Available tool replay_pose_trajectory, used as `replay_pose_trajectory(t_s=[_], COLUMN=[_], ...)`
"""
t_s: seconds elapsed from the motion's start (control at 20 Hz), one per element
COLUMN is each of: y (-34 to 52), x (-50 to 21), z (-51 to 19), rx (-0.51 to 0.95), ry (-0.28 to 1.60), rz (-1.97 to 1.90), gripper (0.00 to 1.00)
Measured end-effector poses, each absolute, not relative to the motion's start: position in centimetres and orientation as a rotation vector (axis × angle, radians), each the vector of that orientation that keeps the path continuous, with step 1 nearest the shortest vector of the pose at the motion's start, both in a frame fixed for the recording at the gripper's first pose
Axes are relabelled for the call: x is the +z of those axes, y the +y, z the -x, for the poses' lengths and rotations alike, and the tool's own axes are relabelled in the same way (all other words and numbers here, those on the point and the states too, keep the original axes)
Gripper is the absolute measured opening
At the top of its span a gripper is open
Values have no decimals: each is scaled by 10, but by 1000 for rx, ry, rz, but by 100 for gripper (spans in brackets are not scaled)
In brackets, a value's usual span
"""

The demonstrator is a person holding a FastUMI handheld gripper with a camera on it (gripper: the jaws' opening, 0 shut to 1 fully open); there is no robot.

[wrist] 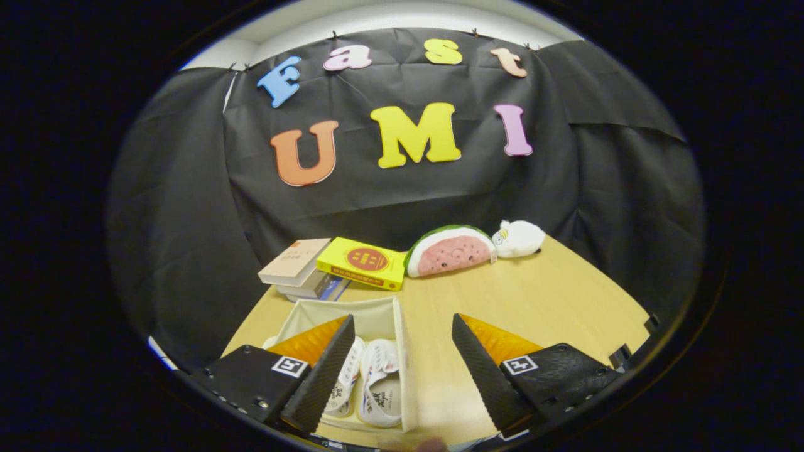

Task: Open the storage box then place both shoes into the box .Put the left shoe in first, then the right shoe, with the right side of both shoes facing outward in a uniform manner.

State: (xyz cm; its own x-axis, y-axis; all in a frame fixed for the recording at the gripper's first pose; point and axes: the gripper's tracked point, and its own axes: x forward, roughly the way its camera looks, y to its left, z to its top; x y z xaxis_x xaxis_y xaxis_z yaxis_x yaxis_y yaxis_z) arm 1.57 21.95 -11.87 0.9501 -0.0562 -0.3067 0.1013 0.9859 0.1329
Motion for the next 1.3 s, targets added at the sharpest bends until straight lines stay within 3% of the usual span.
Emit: replay_pose_trajectory(t_s=[0.85, 1.3], y=[23, -48], x=[36, 42], z=[26, 38], rx=[-122, -127], ry=[68, 25], rz=[-87, -85], gripper=[96, 96])
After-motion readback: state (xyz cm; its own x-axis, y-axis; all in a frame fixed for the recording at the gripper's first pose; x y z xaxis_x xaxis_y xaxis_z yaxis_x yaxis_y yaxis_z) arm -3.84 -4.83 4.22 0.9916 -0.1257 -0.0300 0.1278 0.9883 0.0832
